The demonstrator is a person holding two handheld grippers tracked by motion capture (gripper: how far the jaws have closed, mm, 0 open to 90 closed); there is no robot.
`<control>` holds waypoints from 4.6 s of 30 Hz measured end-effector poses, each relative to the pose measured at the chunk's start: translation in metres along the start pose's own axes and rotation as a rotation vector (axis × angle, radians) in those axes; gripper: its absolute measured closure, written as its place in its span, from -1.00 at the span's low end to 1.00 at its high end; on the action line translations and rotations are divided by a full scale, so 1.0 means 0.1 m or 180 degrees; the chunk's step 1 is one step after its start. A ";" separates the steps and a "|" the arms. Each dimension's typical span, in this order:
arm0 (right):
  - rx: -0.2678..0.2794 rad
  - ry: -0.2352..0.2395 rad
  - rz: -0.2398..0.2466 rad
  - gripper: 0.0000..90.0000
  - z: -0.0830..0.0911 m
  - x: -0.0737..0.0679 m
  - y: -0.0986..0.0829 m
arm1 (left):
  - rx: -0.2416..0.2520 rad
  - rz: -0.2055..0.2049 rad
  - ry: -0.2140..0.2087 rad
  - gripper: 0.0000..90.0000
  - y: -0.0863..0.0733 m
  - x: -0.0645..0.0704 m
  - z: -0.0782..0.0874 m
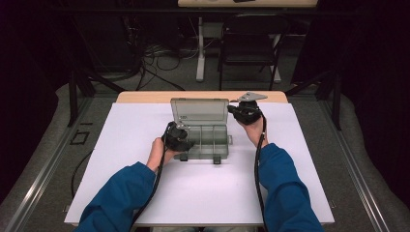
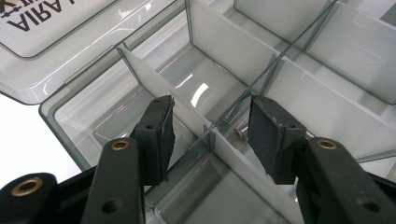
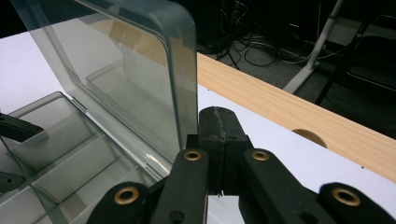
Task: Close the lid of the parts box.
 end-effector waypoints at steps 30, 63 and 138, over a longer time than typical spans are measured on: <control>0.0091 0.0010 -0.0024 1.00 0.12 -0.05 -0.06 | 0.0380 -0.0062 0.0035 -0.55 0.22 -0.01 0.30; 0.0031 -0.0018 0.0062 1.00 0.14 -0.05 -0.02 | 0.1034 -0.0134 0.0164 0.47 0.67 -0.61 0.90; -0.0034 0.0551 0.0562 0.24 0.47 -0.47 0.10 | 0.0931 -0.0351 0.0039 0.34 0.47 -0.38 0.88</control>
Point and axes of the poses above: each handheld gripper's, and its own axes: z roughly backward along the jaws, y roughly out of its top, x roughly to its right, the point moved 10 cm from there along -z, roughly forward along the jaws, and after that the axes turned 7 degrees about -y, right-handed, at the moved point
